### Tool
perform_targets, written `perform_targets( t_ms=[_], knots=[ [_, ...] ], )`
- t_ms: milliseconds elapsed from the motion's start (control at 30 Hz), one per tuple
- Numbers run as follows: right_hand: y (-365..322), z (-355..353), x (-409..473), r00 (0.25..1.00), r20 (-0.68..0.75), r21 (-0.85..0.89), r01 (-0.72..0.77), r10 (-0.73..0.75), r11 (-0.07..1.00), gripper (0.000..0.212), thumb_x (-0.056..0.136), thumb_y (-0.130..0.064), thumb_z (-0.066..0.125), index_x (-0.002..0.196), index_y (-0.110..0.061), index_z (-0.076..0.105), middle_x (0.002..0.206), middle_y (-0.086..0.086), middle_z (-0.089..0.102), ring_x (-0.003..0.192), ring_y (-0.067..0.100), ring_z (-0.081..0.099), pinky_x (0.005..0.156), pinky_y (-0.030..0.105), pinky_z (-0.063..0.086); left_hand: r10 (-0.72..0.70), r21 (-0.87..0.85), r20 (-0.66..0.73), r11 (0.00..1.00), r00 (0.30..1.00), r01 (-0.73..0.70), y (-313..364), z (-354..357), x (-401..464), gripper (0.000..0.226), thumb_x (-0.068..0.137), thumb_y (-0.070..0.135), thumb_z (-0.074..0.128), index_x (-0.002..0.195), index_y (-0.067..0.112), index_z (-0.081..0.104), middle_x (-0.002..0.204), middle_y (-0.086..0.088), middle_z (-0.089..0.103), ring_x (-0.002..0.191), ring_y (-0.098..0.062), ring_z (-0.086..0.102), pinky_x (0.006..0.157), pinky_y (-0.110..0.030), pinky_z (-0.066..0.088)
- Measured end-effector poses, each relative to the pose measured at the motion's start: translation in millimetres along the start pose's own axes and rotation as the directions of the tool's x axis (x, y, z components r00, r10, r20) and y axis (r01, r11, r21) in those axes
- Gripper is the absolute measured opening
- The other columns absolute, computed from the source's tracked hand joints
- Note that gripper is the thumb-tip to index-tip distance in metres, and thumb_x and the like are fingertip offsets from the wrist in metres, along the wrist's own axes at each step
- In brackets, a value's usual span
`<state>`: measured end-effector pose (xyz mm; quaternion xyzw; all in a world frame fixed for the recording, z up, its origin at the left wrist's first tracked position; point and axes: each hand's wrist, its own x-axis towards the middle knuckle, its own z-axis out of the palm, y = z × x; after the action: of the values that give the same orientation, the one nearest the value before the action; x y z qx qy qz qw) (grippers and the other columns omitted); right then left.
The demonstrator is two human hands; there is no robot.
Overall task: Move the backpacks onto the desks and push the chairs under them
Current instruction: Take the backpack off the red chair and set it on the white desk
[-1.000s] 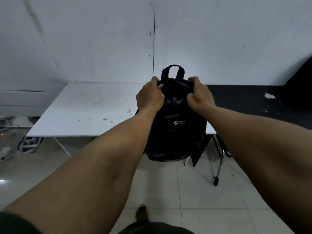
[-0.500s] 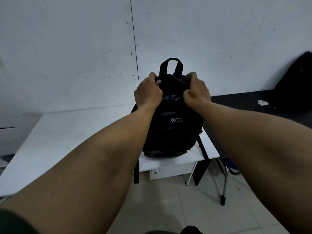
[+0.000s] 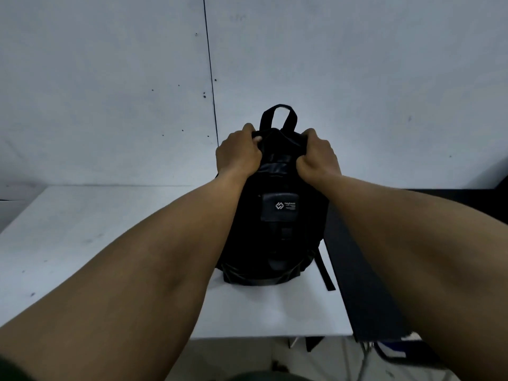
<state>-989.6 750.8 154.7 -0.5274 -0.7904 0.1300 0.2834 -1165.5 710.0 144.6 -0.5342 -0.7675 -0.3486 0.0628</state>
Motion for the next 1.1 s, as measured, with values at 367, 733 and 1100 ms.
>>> perform_targets(
  t_ms=[367, 733, 1100],
  knots=[
    [45, 15, 88, 0.995, 0.081, 0.068, 0.056, -0.061, 0.996, 0.045, 0.073, -0.001, 0.042, 0.117, -0.009, 0.047, 0.089, 0.009, 0.056, 0.081, 0.031, 0.056, 0.069, 0.037, 0.047, 0.007, 0.098, 0.021, 0.995, 1.000, -0.009, 12, 61, 74, 0.020, 0.099, 0.032, 0.044, 0.108, 0.019, 0.056, 0.095, -0.005, 0.067, 0.085, -0.029, 0.060, 0.065, -0.033, 0.034],
    [51, 36, 174, 0.994, 0.098, 0.082, 0.048, -0.056, 0.995, 0.045, 0.073, 0.000, 0.042, 0.117, -0.009, 0.048, 0.091, 0.009, 0.058, 0.080, 0.030, 0.059, 0.071, 0.043, 0.053, 0.027, 0.091, 0.005, 0.995, 1.000, -0.027, -2, 100, 149, 0.018, 0.099, 0.030, 0.045, 0.105, 0.017, 0.056, 0.091, -0.005, 0.065, 0.078, -0.028, 0.056, 0.063, -0.033, 0.032],
    [82, 76, 241, 0.985, 0.150, 0.074, 0.071, -0.082, 0.995, 0.043, 0.079, 0.000, 0.045, 0.121, -0.009, 0.046, 0.091, 0.006, 0.055, 0.080, 0.026, 0.056, 0.065, 0.035, 0.045, 0.031, 0.104, 0.002, 0.994, 1.000, -0.031, -19, 157, 209, 0.017, 0.100, 0.028, 0.045, 0.106, 0.016, 0.056, 0.088, -0.006, 0.066, 0.072, -0.024, 0.055, 0.060, -0.032, 0.031]
  ],
)
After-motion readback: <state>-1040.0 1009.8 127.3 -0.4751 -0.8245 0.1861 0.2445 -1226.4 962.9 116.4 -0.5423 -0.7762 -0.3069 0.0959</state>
